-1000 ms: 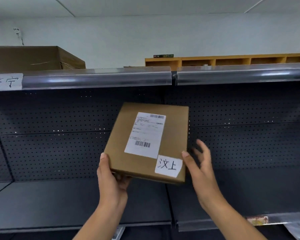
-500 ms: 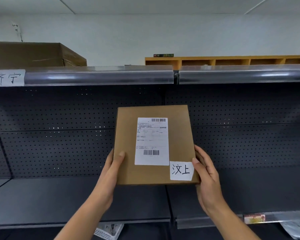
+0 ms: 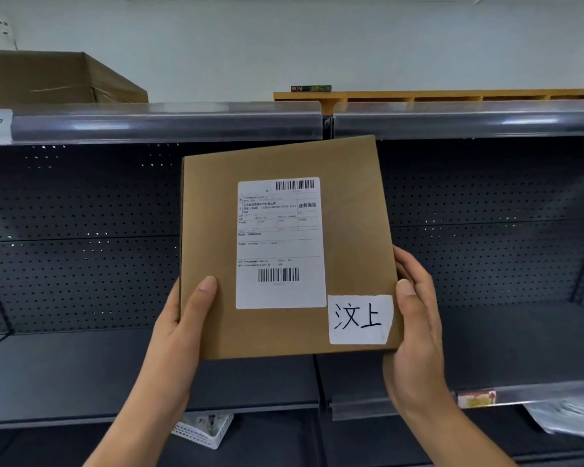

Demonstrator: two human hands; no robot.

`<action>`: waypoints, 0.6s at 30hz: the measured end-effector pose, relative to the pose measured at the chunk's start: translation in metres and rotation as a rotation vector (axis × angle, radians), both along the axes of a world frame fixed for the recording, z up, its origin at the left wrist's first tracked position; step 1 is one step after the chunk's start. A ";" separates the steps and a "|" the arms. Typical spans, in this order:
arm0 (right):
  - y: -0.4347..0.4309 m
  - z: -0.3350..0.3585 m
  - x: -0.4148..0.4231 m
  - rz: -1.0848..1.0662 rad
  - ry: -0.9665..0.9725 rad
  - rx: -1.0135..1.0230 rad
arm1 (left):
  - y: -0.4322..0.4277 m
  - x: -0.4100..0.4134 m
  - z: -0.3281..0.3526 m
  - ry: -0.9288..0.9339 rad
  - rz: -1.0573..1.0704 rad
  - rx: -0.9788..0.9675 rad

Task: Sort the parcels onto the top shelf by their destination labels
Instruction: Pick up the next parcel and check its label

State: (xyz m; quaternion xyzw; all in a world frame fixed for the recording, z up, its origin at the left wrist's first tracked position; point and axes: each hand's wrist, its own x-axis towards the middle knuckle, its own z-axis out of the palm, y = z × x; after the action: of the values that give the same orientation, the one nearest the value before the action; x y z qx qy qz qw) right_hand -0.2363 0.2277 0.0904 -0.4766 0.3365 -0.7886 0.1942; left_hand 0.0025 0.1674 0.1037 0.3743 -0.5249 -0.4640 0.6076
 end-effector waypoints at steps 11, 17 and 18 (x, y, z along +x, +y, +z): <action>0.019 0.001 0.006 0.036 0.010 -0.005 | 0.024 0.009 0.004 0.033 0.029 0.028; 0.017 0.001 0.006 0.048 0.004 0.004 | 0.025 0.010 0.001 0.050 0.039 0.055; 0.017 0.001 0.007 0.052 0.006 0.009 | 0.024 0.011 0.001 0.047 0.042 0.054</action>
State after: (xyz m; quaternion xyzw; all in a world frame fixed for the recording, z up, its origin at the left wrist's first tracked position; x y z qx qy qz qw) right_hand -0.2298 0.2444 0.0913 -0.4866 0.3283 -0.7803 0.2159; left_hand 0.0140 0.1919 0.1048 0.3906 -0.4899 -0.4738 0.6188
